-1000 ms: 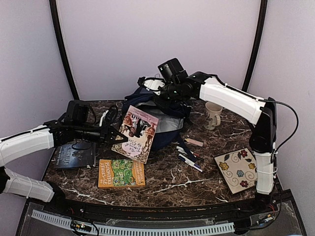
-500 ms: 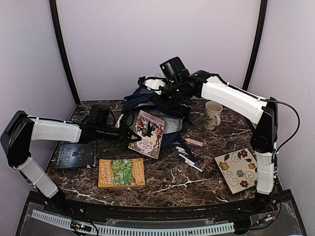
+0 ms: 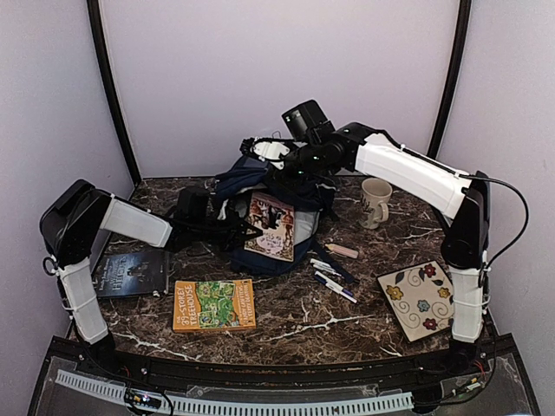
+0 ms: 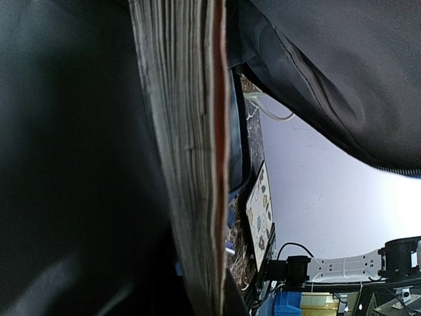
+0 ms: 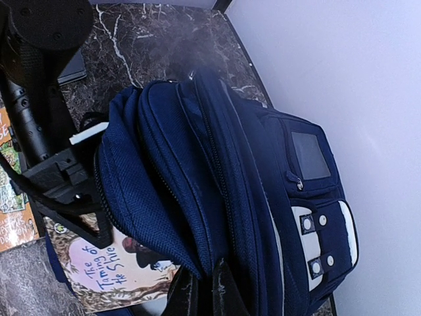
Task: Pack the student bag
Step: Place the book in the largest pocket of the bag.
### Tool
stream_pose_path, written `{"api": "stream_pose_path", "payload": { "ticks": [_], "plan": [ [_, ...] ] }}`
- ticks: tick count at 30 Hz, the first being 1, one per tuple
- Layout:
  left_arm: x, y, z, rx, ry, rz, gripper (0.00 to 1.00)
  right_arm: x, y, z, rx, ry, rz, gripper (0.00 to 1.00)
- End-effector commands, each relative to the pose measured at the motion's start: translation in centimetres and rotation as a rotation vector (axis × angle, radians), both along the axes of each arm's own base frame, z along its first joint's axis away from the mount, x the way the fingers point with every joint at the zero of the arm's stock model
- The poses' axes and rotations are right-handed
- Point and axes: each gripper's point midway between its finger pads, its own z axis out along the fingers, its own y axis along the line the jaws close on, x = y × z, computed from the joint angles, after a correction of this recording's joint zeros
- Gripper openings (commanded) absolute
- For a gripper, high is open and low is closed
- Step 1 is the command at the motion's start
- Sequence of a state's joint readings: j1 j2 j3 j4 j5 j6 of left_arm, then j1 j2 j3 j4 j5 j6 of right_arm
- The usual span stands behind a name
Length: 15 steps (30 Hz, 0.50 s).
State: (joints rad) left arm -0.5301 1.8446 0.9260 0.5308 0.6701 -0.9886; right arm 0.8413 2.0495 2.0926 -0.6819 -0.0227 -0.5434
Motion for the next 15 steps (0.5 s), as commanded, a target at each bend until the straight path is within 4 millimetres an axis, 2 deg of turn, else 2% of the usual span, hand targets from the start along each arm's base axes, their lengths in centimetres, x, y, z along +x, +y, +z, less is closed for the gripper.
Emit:
{"api": "stream_pose_path", "payload": {
  "ticks": [1, 4, 7, 15],
  "plan": [
    [3.2, -0.9, 2.5, -0.072, -0.085, 0.016, 0.0, -1.3, 1.2, 11.8, 0.253, -0.183, 0.082, 0.0],
    [4.6, -0.6, 1.8, -0.076, -0.069, 0.031, 0.0, -1.9, 1.4, 12.1, 0.256, -0.176, 0.116, 0.0],
    [5.8, -0.6, 1.1, -0.086, -0.045, 0.032, 0.0, -2.9, 1.5, 11.4, 0.24, -0.152, 0.172, 0.0],
    [8.5, -2.1, -0.1, -0.066, -0.026, 0.011, 0.0, -4.2, 2.4, 10.7, 0.237, -0.121, 0.274, 0.0]
  ]
}}
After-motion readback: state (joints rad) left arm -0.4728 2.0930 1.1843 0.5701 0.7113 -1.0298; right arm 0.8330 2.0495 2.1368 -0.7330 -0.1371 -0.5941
